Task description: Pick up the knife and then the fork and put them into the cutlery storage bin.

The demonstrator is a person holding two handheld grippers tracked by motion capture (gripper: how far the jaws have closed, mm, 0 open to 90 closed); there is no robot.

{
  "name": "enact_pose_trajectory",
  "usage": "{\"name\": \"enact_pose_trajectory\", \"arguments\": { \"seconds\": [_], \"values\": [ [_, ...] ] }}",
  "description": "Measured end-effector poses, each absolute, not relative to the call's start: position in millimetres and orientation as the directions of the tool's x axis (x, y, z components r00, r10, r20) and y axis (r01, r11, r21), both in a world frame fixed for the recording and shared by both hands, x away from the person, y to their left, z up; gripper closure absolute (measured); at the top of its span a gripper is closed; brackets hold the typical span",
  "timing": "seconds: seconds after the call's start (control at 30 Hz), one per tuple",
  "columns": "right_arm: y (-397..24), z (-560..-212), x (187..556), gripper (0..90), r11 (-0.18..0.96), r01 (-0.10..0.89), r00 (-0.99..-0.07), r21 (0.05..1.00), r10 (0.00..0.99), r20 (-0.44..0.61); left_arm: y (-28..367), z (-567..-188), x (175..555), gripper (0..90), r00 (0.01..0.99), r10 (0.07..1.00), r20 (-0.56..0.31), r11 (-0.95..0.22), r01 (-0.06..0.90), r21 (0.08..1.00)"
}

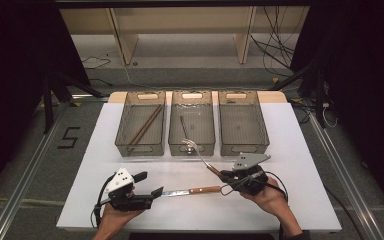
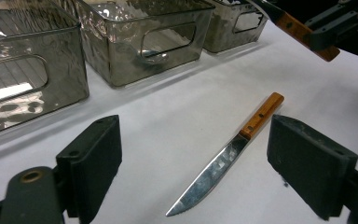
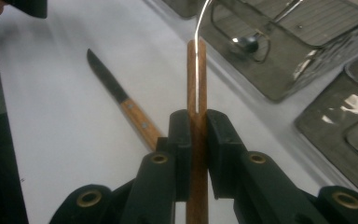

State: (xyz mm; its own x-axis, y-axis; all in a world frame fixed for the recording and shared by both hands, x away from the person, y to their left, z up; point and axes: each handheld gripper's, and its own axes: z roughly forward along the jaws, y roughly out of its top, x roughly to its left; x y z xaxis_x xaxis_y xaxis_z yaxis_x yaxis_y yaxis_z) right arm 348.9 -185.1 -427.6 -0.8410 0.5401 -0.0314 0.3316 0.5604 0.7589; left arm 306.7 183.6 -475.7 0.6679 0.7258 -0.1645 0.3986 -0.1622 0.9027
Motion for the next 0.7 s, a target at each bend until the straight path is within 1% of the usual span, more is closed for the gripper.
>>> {"name": "enact_pose_trajectory", "arguments": {
  "seconds": [0.27,0.7],
  "values": [
    [-194.7,-423.2,355.6,81.6,0.504,0.36,-0.812,0.785,0.583,-0.003,183.5,-475.7,306.7,17.7,0.668,0.726,-0.167,-0.163,0.402,0.901],
    [-204.5,-411.6,362.2,81.6,0.453,0.366,-0.779,0.813,0.627,0.002,183.8,-475.7,306.8,17.7,0.665,0.727,-0.168,-0.161,0.404,0.901]
  ]
}}
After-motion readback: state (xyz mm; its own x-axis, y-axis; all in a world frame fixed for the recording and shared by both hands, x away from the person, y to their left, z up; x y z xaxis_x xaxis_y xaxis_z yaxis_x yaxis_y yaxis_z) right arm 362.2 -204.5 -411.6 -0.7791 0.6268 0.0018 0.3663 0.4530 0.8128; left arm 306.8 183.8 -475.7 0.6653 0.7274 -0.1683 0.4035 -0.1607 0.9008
